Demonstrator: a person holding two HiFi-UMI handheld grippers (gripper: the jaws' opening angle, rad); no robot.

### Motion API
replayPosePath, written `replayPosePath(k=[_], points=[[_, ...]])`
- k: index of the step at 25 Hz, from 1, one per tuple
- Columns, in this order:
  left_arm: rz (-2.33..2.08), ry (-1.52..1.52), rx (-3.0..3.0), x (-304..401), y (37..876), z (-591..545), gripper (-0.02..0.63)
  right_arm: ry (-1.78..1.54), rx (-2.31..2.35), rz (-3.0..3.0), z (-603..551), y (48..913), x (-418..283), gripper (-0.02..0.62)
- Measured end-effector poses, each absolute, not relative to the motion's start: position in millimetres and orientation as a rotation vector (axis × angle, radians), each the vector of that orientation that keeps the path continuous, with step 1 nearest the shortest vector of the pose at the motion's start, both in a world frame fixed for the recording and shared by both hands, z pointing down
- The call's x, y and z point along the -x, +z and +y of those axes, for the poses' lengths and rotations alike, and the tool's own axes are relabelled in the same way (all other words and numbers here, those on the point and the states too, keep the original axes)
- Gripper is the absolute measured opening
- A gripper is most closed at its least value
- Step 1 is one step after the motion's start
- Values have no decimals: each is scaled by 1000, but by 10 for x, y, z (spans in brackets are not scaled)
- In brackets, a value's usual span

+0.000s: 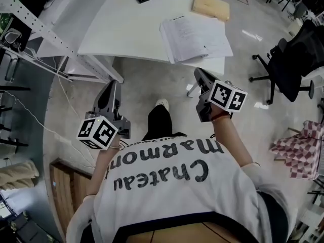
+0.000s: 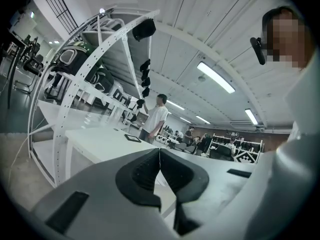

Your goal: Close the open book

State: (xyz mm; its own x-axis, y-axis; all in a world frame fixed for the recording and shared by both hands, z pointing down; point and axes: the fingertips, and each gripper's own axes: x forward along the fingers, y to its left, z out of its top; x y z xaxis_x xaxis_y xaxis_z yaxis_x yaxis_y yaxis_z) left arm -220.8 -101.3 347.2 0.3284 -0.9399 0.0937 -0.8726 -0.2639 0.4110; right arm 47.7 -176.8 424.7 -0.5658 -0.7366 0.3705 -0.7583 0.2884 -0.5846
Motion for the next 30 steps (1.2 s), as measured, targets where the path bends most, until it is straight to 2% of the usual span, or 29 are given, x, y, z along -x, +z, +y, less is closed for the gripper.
replayPosePath(k=[20, 28, 30], points=[[-1562, -243, -2178, 2233, 3705, -1326, 24, 1201, -1510, -2273, -1958, 5029, -631, 40], [-1550, -267, -2185, 2247, 3668, -1536, 23, 814, -1546, -2249, -2282, 4780, -695, 43], [-1552, -268, -2184, 2254, 3660, -1565, 23, 699, -1507, -2245, -2353, 4711, -669, 64]])
